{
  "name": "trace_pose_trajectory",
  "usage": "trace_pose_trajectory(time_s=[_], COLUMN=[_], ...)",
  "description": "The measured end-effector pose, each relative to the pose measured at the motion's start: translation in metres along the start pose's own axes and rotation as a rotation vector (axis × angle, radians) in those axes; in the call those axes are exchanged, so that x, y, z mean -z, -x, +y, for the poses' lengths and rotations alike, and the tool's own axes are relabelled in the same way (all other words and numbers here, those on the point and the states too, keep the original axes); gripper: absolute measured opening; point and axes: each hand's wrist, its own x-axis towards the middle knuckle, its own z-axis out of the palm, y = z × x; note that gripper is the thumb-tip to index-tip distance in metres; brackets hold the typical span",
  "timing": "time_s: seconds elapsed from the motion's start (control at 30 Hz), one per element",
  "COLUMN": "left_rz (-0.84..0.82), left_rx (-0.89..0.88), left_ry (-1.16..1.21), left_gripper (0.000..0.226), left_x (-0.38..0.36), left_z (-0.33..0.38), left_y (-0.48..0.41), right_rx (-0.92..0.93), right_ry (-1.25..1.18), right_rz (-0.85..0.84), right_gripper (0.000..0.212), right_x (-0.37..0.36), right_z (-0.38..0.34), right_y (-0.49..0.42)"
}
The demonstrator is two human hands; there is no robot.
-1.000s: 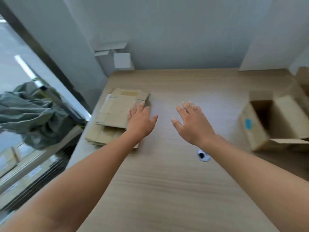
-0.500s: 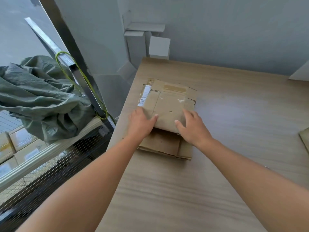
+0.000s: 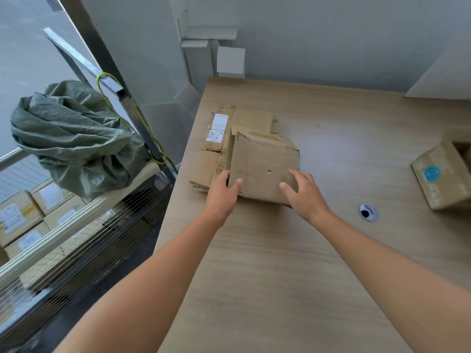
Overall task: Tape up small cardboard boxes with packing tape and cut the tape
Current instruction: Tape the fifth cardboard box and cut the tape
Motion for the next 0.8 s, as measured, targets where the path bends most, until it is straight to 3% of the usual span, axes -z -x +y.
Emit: trace_pose_trajectory(time_s=[0.17, 0.27, 0.37, 0.5, 0.67, 0.73, 0.8], left_rz=[-0.143, -0.244, -0.331, -0.290, -0.269, -0.259, -0.278], left_rx=[-0.008, -0.046, -0.174, -0.424, -0.654, -0.628, -0.475], left_ry=[0.054, 0.003, -0.200, -0.547, -0.696, -0.706, -0.579], left_gripper=[0.016, 0.017, 0.015, 0.018, 0.012, 0.009, 0.011], left_x=[-0.010, -0.019, -0.025, -0.037, -0.057, -0.066, -0.073], left_z=[0.000, 0.000, 0.002, 0.007, 0.002, -0.006, -0.014], left_y=[0.103, 0.168, 0.224, 0.288, 0.366, 0.390, 0.409], right_rx=[-0.034, -0.012, -0.010, 0.027, 0.056, 0.081, 0.117], right_ry=[-0.068, -0.135, -0.241, -0.416, -0.517, -0.476, -0.424], right_rz=[-0.002, 0.079, 0.140, 0.130, 0.093, 0.099, 0.094], right_gripper=[0.063, 0.059, 0.058, 0.070, 0.075, 0.067, 0.054], right_x=[0.018, 0.038, 0.059, 0.076, 0.071, 0.063, 0.057], right_z=[0.039, 0.059, 0.075, 0.091, 0.111, 0.121, 0.130], right_y=[0.111, 0.178, 0.236, 0.297, 0.354, 0.370, 0.382])
